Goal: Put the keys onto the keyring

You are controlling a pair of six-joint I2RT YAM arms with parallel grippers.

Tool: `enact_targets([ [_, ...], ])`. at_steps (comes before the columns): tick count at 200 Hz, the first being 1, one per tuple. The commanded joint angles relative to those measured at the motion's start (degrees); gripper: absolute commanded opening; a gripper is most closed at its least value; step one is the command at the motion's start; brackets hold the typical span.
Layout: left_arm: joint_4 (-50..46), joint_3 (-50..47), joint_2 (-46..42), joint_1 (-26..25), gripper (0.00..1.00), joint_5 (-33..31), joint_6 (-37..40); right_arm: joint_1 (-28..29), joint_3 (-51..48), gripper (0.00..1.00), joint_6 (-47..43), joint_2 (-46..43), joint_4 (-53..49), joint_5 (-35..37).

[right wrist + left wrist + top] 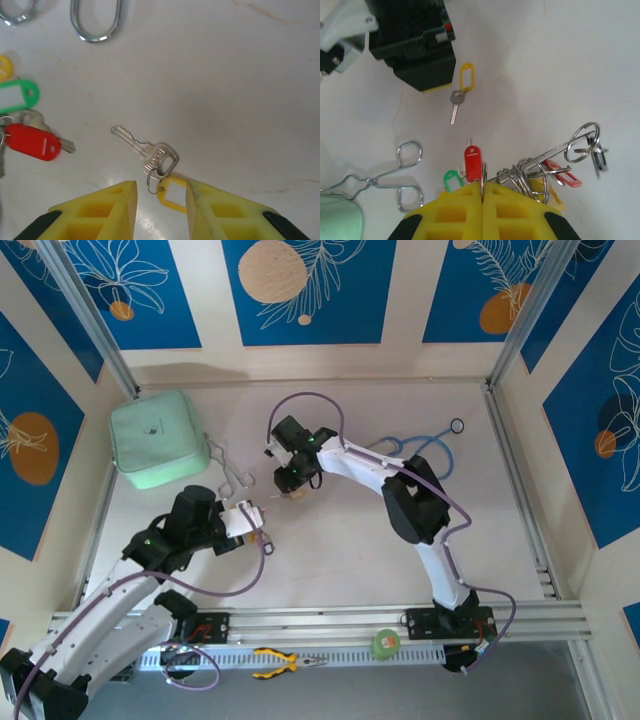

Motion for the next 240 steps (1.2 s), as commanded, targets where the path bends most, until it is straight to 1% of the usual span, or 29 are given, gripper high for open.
enact_targets([
  [1,0.1,-0.3,-1.0,0.5,0.0,5.4,-2.3,0.8,4.6,0.32,-2.8,2.8,-9.0,-1.8],
  [18,0.4,-0.7,-1.6,0.6,0.0,7.5,-2.6,1.3,6.2,0.32,-3.2,4.3,-9.7,-1.7],
  [36,0.6,-0.9,-2.0,0.6,0.0,8.2,-2.5,1.7,7.6,0.32,-3.3,5.6,-10.4,-1.4],
  [111,1.0,-1.4,-2.1,0.6,0.0,9.0,-1.6,2.2,12.2,0.29,-3.8,9.5,-13.2,2.9],
  [168,1.2,-1.3,-2.1,0.6,0.0,9.0,-1.2,2.3,13.4,0.24,-3.7,10.8,-14.0,2.2],
  [193,1.3,-1.3,-2.1,0.6,0.0,9.1,-1.0,2.4,13.7,0.18,-3.7,11.0,-13.9,2.2],
  [226,1.4,-1.2,-2.1,0.6,0.0,9.2,-0.7,2.4,13.7,0.03,-3.8,10.4,-13.9,2.1],
  [234,1.4,-1.1,-2.1,0.6,0.0,9.2,-0.5,2.4,13.4,0.0,-3.7,9.8,-13.6,2.1],
  [240,1.4,-1.1,-2.0,0.6,0.0,9.4,-0.4,2.3,13.0,0.0,-3.7,9.1,-13.4,2.1],
])
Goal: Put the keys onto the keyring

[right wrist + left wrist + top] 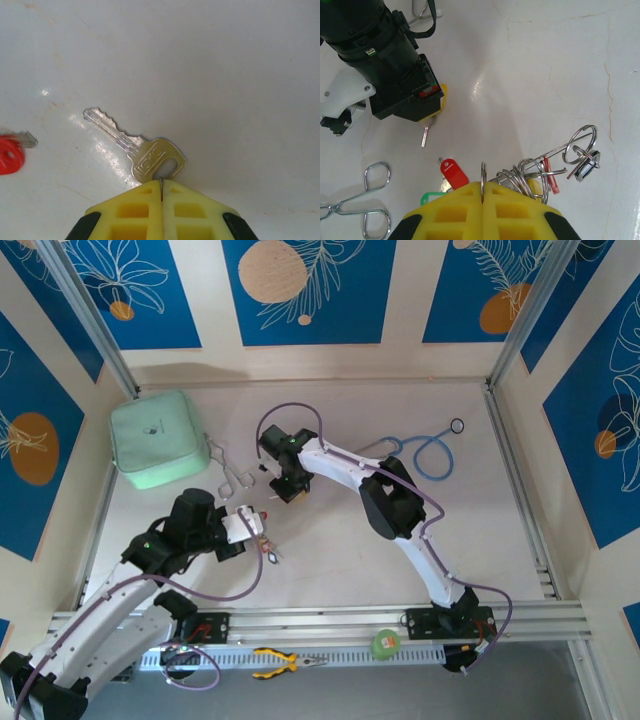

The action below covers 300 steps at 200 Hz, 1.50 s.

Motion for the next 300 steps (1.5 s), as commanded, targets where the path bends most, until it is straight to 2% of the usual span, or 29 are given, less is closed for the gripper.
enact_targets([
  [1,1.5,0.2,-0.7,0.5,0.0,2.0,0.8,0.4,0.8,0.0,-0.3,-1.3,-0.8,-0.6],
  [36,3.5,0.3,0.5,0.5,0.0,3.9,1.9,-0.4,-8.1,0.0,0.8,-10.2,1.7,-0.1],
  [96,12.0,2.8,10.7,-0.3,0.0,15.6,0.1,-2.0,-40.9,0.0,10.0,-36.4,4.8,0.1],
  [123,15.5,3.4,15.0,-2.1,0.0,18.8,-0.1,-2.6,-49.8,0.0,15.4,-43.2,6.4,1.0],
  [158,20.3,2.9,18.4,-3.7,0.0,22.4,0.1,-2.8,-54.0,0.0,20.3,-43.9,10.0,1.0],
  [194,22.0,1.8,19.9,-4.1,0.0,20.8,1.3,-2.9,-53.0,0.0,20.6,-39.8,12.9,1.0],
  [217,22.4,0.9,20.5,-4.1,0.0,20.0,1.5,-3.1,-52.0,0.06,20.1,-37.9,13.5,0.7],
  [252,23.0,0.0,20.1,-4.3,0.0,19.1,2.0,-3.6,-52.2,0.21,20.0,-37.1,13.7,0.2],
  [300,23.4,-0.6,19.9,-4.1,0.0,19.0,2.1,-4.1,-52.0,0.28,20.0,-38.2,12.4,0.3],
])
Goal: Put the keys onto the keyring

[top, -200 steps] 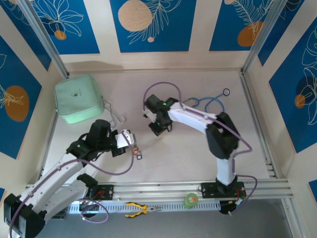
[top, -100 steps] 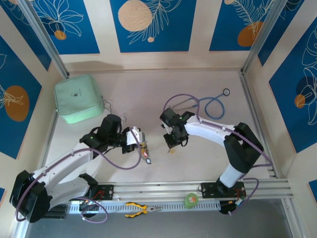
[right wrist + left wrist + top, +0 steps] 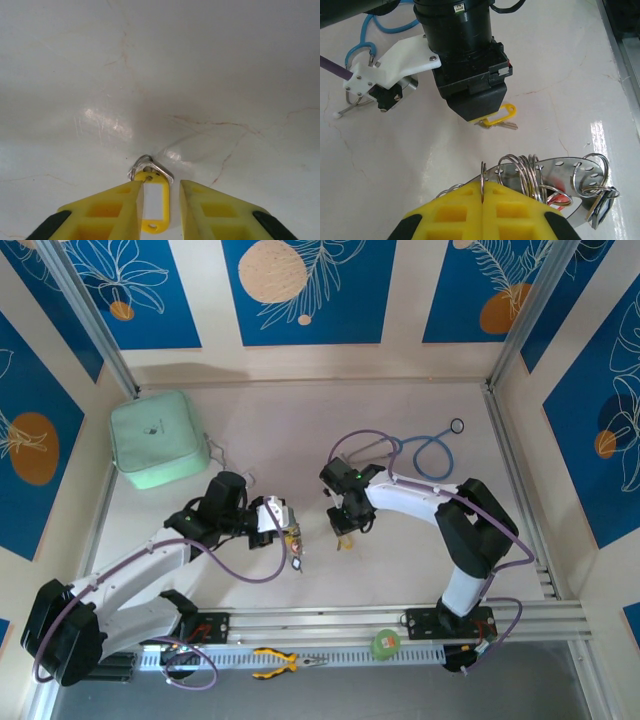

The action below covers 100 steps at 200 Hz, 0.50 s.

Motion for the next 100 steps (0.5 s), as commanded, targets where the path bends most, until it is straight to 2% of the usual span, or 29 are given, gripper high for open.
enact_targets([
  [1,0.9,-0.6,-0.4,-0.4,0.0,0.6,1.6,-0.3,1.3,0.28,0.3,-0.9,-1.2,-0.7],
  [60,1.1,-0.8,-0.7,-0.4,0.0,0.6,1.8,0.6,2.5,0.31,0.8,0.8,-1.7,-2.3],
  [100,1.0,-1.2,-1.2,-0.5,0.0,0.5,2.1,2.3,4.6,0.32,0.3,3.7,-3.1,-0.2],
])
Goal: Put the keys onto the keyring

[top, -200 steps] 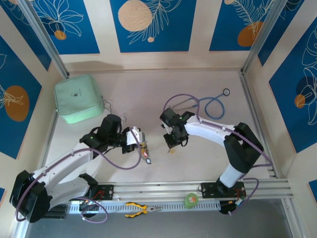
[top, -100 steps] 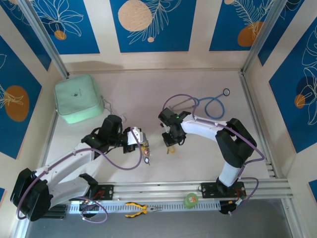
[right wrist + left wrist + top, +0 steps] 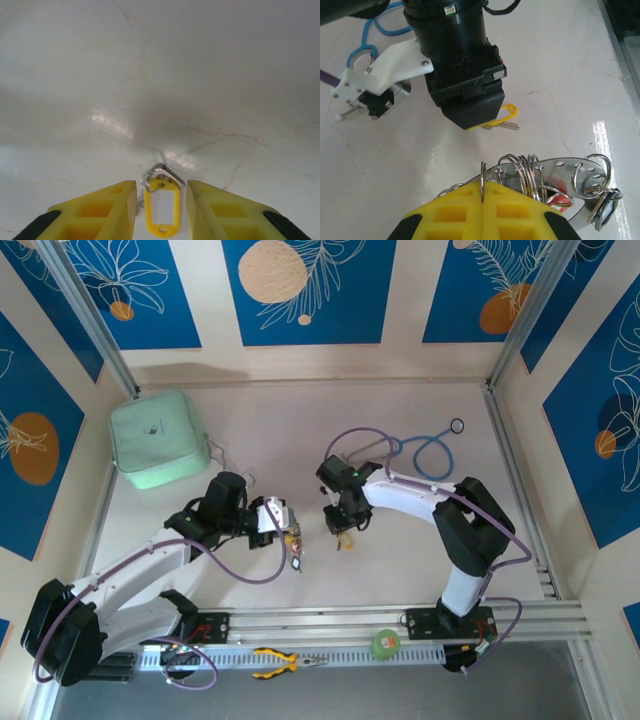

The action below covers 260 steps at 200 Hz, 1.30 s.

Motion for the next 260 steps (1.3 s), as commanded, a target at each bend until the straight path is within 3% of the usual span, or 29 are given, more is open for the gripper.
enact_targets([
  [1,0.6,-0.9,-1.2,-0.4,0.0,0.5,1.2,1.2,1.9,0.32,0.3,2.0,-2.5,0.4],
  [40,0.5,-0.6,-1.0,-0.4,0.0,0.6,1.4,1.6,2.4,0.25,0.1,2.9,-2.8,2.7],
  [85,0.2,-0.9,-1.6,-0.5,0.0,0.1,1.4,1.4,3.4,0.0,-0.7,3.6,-3.2,3.5],
  [124,1.1,-1.1,-1.8,-0.4,0.0,-0.4,1.1,0.6,2.2,0.0,-1.3,-1.1,-2.6,2.7],
  [232,0.2,-1.3,-2.7,-0.4,0.0,-2.6,-5.7,-3.9,-7.7,0.0,-4.4,-14.8,8.1,-11.3],
  [260,-0.1,-1.1,-2.3,-0.4,0.0,-3.2,-6.1,-4.5,-7.5,0.0,-5.1,-12.5,6.8,-9.9],
])
